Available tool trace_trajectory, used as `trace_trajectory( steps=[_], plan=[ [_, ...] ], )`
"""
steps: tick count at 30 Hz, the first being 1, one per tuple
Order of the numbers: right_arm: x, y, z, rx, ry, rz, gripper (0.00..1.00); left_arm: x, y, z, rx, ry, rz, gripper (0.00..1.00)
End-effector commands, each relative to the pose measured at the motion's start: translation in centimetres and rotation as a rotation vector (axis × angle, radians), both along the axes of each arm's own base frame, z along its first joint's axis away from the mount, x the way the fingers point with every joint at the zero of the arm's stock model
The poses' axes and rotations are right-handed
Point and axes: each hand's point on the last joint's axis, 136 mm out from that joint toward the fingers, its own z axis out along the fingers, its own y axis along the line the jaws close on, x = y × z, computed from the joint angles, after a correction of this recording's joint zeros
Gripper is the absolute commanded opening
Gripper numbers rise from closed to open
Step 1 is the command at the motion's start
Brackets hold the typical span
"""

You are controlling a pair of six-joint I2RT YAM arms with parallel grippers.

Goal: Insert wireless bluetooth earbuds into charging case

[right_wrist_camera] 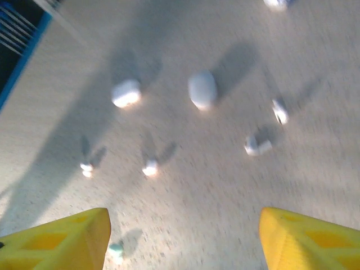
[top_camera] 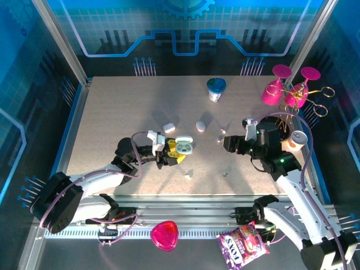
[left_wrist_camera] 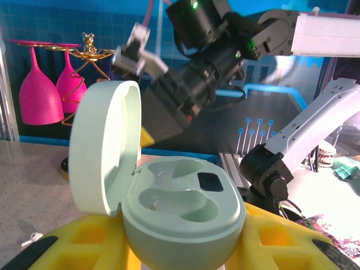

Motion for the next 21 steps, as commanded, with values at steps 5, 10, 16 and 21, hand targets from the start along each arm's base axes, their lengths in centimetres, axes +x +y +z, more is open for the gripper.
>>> trace_trajectory(
  steps=[5, 10, 16, 21],
  plan=[
    [-4.5, -1.3, -8.7, -0.091, 0.308, -0.119, 0.7, 0.1, 0.2, 0.7, -0.01, -0.041, 0.008, 0.32],
    [-5.5, -0.1, -11.9, -0.117, 0.384, -0.106, 0.67, 0.0, 0.2, 0.9, -0.009, -0.042, 0.003, 0.32],
    [-5.1, 1.2, -14.0, -0.133, 0.422, -0.076, 0.66, -0.2, 0.2, 0.9, -0.006, -0.043, 0.003, 0.32],
    [-4.3, 4.5, -13.5, -0.194, 0.375, 0.097, 0.65, -0.4, 0.4, 1.1, -0.002, -0.047, 0.005, 0.32]
  ],
)
